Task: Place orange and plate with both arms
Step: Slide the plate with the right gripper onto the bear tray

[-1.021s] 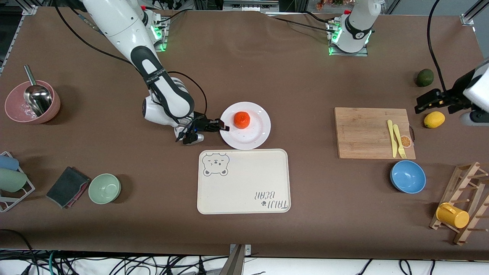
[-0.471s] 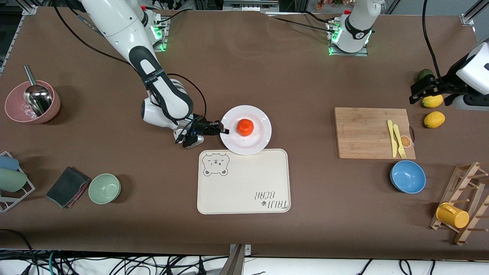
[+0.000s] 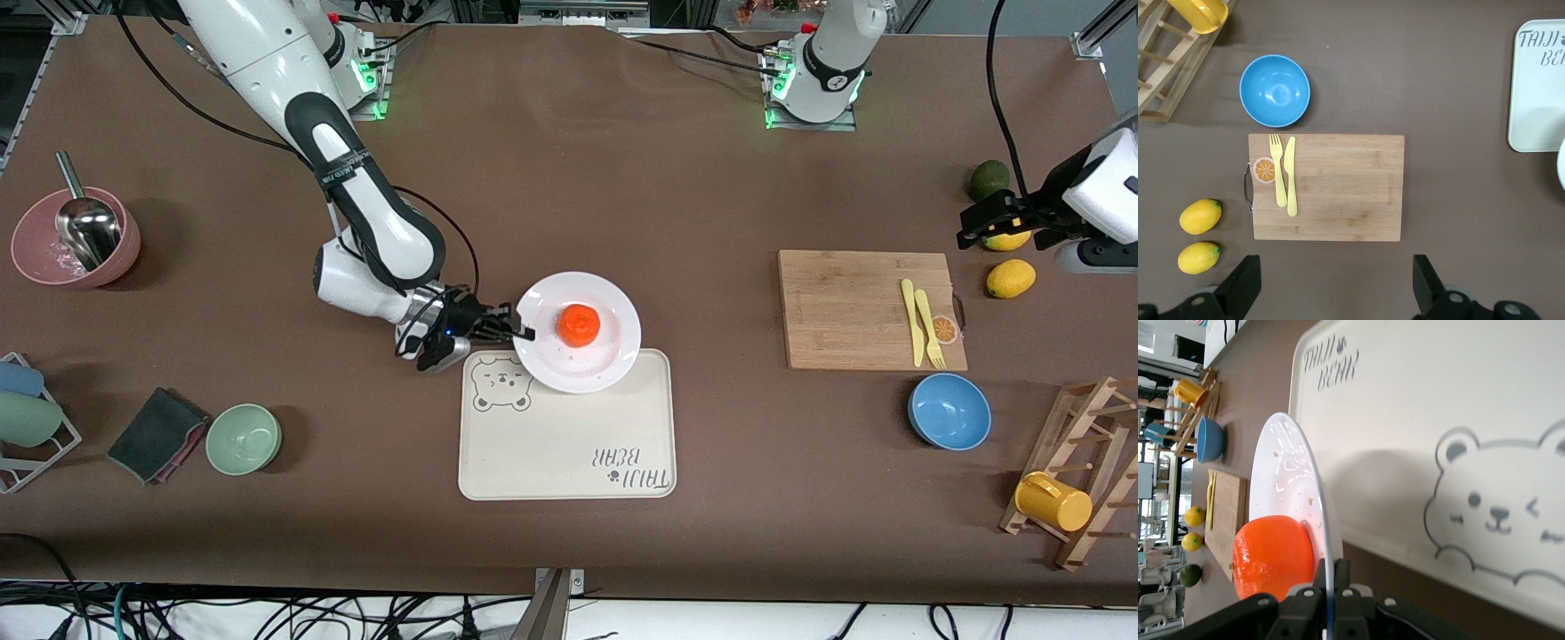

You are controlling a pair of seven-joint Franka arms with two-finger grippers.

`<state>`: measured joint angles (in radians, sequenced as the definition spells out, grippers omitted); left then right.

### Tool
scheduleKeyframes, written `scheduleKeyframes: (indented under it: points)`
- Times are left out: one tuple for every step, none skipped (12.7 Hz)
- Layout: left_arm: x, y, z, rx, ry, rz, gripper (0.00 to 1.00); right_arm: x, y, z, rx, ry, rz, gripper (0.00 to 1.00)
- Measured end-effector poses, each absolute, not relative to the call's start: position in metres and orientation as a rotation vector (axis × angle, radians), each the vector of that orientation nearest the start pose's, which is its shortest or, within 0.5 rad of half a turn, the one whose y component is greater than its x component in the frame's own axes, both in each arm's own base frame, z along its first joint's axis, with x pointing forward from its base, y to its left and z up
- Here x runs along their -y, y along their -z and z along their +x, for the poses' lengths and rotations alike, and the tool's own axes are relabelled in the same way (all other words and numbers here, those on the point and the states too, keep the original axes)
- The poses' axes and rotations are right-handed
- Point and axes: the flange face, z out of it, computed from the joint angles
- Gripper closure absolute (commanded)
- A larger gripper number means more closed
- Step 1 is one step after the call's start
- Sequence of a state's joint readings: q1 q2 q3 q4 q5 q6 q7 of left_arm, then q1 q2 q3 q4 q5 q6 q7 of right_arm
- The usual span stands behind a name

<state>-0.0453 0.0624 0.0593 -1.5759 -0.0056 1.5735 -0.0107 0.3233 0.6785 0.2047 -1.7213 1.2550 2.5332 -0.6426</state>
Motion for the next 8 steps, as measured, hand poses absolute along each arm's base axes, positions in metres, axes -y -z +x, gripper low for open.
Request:
scheduleKeyframes:
  points:
    - [-0.011,-0.587,0.571,0.050,-0.102,-3.141,0.00,-0.323,-0.217,0.616,0.052,0.154,-2.299,1.00]
    - [-0.011,-0.587,0.571,0.050,-0.103,-3.141,0.00,-0.325,-0.219,0.632,0.014,0.151,-2.315,1.00]
    - [-0.009,-0.587,0.571,0.045,-0.103,-3.141,0.00,-0.325,-0.215,0.648,-0.034,0.156,-2.317,1.00]
    - [-0.007,-0.587,0.572,0.039,-0.103,-3.141,0.00,-0.322,-0.205,0.664,-0.075,0.164,-2.315,1.00]
    - [-0.006,-0.587,0.571,0.037,-0.103,-3.141,0.00,-0.315,-0.193,0.676,-0.103,0.173,-2.319,1.00]
    - [-0.006,-0.587,0.571,0.036,-0.103,-3.141,0.00,-0.307,-0.182,0.683,-0.120,0.181,-2.327,1.00]
    - [-0.006,-0.587,0.572,0.036,-0.103,-3.141,0.00,-0.299,-0.175,0.689,-0.132,0.190,-2.337,1.00]
    - [-0.006,-0.587,0.572,0.036,-0.103,-3.141,0.00,-0.289,-0.173,0.694,-0.143,0.203,-2.350,1.00]
